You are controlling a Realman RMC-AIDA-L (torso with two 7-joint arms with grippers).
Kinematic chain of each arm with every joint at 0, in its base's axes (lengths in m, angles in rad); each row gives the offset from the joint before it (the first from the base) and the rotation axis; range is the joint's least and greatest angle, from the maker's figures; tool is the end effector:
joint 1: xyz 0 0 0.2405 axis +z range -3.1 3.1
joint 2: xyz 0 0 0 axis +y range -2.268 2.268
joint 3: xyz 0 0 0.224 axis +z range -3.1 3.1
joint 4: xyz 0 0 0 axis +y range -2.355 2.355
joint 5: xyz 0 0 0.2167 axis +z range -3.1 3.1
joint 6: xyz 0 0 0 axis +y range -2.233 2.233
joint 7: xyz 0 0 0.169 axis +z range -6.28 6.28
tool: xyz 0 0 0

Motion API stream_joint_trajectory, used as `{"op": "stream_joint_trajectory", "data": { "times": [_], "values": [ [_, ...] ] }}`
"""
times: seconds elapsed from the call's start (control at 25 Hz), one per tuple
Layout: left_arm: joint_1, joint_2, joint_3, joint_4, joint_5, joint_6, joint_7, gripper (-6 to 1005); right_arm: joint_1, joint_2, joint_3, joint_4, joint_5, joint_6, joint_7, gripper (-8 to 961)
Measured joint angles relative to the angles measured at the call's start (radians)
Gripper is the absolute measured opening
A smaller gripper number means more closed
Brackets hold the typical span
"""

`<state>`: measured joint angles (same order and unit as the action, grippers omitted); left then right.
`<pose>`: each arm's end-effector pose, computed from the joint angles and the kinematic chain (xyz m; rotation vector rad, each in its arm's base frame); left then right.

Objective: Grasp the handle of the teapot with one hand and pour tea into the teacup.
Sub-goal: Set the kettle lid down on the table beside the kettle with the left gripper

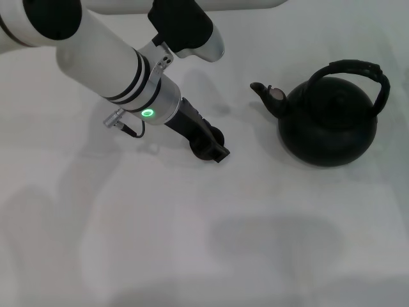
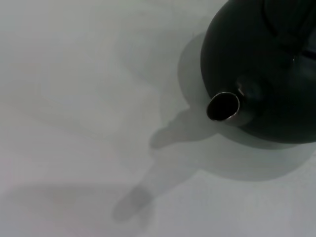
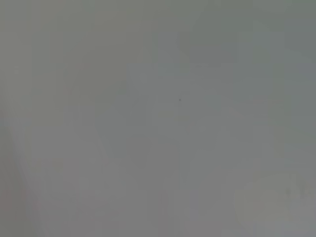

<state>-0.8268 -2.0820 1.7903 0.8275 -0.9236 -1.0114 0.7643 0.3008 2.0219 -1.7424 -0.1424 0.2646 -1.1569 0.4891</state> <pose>-0.1416 0.3580 -0.1306 -2.8392 -0.5837 0.3732 0.3628 0.3140 0.0362 -1.4849 0.7778 0.7650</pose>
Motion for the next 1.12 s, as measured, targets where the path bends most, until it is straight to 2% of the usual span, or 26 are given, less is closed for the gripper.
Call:
{"op": "stream_joint_trajectory", "data": {
  "times": [0.92, 1.12],
  "values": [
    [-0.011, 0.005, 0.000, 0.008, 0.007, -0.020, -0.008, 716, 0.001, 0.000, 0.007, 0.000, 0.002, -0.008, 0.000, 840],
    [-0.011, 0.005, -0.008, 0.019, 0.008, -0.026, -0.008, 793, 0.000, -0.001, 0.008, 0.002, 0.004, -0.009, 0.000, 840]
  ]
}}
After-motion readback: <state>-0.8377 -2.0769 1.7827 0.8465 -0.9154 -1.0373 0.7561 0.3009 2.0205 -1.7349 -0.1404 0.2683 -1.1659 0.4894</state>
